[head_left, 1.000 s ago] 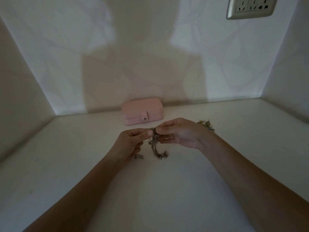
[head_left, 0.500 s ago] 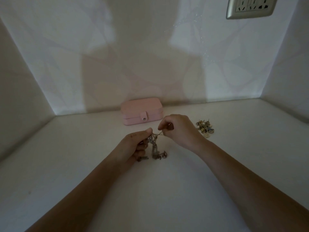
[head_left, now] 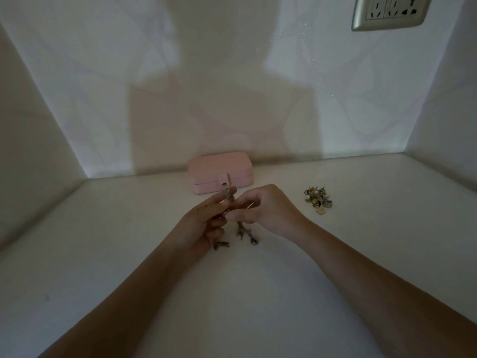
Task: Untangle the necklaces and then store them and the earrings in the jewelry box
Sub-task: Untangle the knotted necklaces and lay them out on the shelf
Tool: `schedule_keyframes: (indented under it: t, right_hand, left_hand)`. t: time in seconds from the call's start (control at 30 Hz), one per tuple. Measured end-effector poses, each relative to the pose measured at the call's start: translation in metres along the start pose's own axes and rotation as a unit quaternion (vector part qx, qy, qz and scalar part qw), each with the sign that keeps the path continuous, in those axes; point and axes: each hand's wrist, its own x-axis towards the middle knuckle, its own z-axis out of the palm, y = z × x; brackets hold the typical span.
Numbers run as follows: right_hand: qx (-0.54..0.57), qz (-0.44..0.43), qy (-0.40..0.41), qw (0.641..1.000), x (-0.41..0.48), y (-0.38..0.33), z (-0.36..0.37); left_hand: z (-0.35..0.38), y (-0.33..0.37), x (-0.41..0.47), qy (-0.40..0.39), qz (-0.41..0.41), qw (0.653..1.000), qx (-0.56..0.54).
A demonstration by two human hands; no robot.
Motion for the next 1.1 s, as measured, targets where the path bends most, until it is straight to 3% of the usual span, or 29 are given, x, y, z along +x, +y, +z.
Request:
schedule_keyframes:
  t: [0.23,0.5,0.87,0.97,1.1]
  right_hand:
    - [0.168,0.084,-0.032,0.982,0.002,0.002,0.005]
    - [0.116,0.042,0.038,0.992,0.005,0.004,0.003]
    - [0.105,0.057,0.043,0.992,0.005,0.001,-0.011]
    - [0.209,0.09,0.01,0.974,0.007,-0.005,-0.021]
    - [0.412,0.14,0.031,0.9,0.009,-0.01,-0.031]
  left_hand:
    - [-0.004,0.003,-0.002,-0.042,-0.006,0.999,0.028]
    - [0.002,0.003,-0.009,-0.097,-0.022,0.994,0.04]
    - [0.001,0.003,-0.006,-0.046,-0.004,0.999,0.024]
    - [0.001,0.004,-0.003,0.008,0.003,1.0,0.018]
    - [-0.002,0.004,-0.003,0.038,-0.003,0.993,0.108]
